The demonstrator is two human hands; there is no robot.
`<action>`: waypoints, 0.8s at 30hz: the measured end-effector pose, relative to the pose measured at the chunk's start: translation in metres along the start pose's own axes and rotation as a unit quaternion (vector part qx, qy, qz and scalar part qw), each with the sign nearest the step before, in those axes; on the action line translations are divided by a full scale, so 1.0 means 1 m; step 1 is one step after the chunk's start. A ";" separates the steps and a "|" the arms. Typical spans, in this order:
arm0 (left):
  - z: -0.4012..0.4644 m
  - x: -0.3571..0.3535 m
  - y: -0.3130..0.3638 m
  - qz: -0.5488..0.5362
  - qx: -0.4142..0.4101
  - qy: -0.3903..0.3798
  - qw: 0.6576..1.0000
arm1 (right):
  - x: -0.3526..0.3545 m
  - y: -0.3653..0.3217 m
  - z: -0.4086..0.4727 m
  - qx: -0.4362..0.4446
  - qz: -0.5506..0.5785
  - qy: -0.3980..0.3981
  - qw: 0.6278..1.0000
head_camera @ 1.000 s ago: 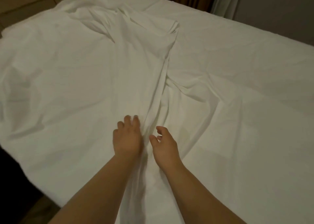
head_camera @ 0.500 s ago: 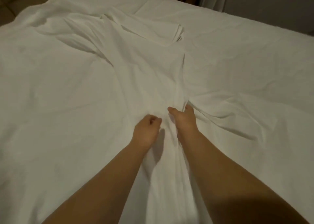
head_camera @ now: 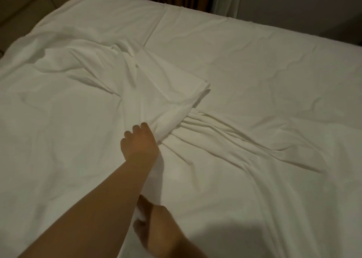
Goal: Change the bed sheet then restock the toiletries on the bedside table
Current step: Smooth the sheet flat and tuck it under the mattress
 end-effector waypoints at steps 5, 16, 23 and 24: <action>0.002 0.012 -0.050 -0.169 0.060 0.017 0.984 | 0.050 0.018 0.024 -0.106 0.245 0.150 0.952; -0.081 -0.025 -0.183 -0.606 0.174 -0.202 0.750 | 0.049 -0.050 0.124 -0.144 0.726 0.206 0.639; -0.065 0.004 -0.261 -0.724 0.169 -0.172 0.647 | 0.024 -0.155 0.134 -0.041 0.418 0.281 0.863; -0.057 0.015 -0.271 -0.746 0.175 -0.156 0.623 | 0.005 -0.178 0.138 -0.019 0.334 0.263 0.905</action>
Point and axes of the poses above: each hand's wrist, its own z-axis towards the middle knuckle, its own x-axis out of the back of the hand, y = z × x, the point moved 8 cm from there along z, towards the middle knuckle
